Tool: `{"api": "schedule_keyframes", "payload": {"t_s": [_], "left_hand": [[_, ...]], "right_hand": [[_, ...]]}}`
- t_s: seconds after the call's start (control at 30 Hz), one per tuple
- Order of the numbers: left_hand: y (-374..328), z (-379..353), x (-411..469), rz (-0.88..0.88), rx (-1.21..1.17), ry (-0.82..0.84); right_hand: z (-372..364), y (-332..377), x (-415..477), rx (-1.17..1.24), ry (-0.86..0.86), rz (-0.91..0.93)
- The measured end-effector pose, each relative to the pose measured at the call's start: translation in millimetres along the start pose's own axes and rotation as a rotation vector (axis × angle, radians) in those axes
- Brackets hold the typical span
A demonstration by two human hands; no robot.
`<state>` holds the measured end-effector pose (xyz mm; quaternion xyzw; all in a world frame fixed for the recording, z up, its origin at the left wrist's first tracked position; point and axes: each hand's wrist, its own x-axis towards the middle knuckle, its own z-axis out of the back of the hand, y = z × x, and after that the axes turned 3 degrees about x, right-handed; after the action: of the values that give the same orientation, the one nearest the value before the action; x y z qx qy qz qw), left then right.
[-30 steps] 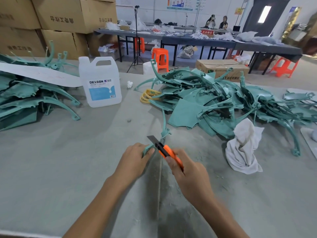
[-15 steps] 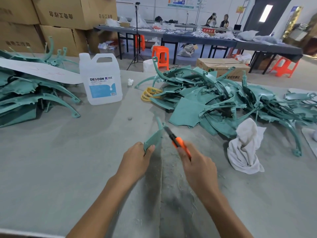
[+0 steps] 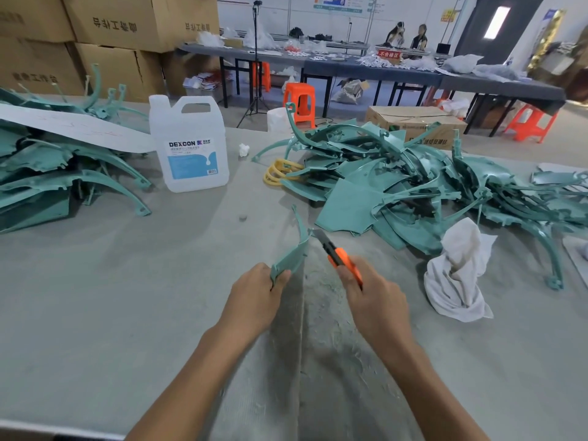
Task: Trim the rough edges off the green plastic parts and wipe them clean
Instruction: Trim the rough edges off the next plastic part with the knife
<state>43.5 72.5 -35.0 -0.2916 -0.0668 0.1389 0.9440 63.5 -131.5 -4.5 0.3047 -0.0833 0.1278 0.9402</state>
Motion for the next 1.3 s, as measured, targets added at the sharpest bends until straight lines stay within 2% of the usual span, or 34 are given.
{"api": "schedule_keyframes", "payload": {"t_s": [0.1,0.2,0.23,0.33,0.4,0.5,0.63,0.7,0.8,0.9,1.0,1.03,1.17,1.23,1.3], "left_hand": [[0.6,0.8,0.7,0.004,-0.018,-0.004],[-0.3,1.6,1.7,0.004,-0.029,0.007],[-1.5,1.6,0.8,0.005,-0.025,0.009],[-2.7,2.7,-2.3,0.022,-0.009,0.022],[-4.4,3.7,-5.4,0.023,-0.002,0.025],[-11.5,4.1,-12.3,-0.063,-0.021,0.005],[-28.8,5.4,-24.0,-0.265,-0.02,-0.048],[-36.4,13.7,-28.0,-0.308,0.002,-0.119],[-38.5,33.3,-34.9,-0.359,0.065,-0.318],[-39.4,47.0,-46.9,-0.498,-0.094,-0.483],[-47.3,56.6,-61.1,-0.61,-0.266,-0.565],[-48.5,59.9,-65.2,-0.617,-0.296,-0.545],[-46.5,68.9,-74.5,-0.507,-0.231,-0.23],[-44.3,69.2,-74.1,-0.509,-0.161,-0.129],[-42.5,68.7,-72.7,-0.466,-0.163,-0.097]], "right_hand": [[2.8,2.6,-8.4,0.082,-0.057,0.089],[-7.0,14.6,-23.9,0.065,-0.017,0.23],[-8.8,14.3,-22.0,0.061,-0.002,0.212],[-5.2,4.7,-6.2,0.153,0.029,0.007],[-0.6,-1.0,-2.3,0.297,0.013,-0.085],[3.9,11.5,-10.7,0.573,0.011,-0.049],[10.7,31.7,-17.7,0.755,0.157,0.073],[16.5,38.8,-17.5,0.779,0.152,0.103],[30.7,37.9,-12.0,0.975,0.101,0.046],[41.8,30.0,-4.5,1.363,0.103,-0.057],[45.4,29.6,-0.6,1.7,0.176,-0.203],[45.0,30.5,-0.8,1.808,0.231,-0.244],[42.2,29.3,-6.2,2.216,0.396,-0.43],[41.4,31.2,-7.6,2.234,0.385,-0.524],[40.3,35.4,-8.9,1.989,0.304,-0.533]]}}
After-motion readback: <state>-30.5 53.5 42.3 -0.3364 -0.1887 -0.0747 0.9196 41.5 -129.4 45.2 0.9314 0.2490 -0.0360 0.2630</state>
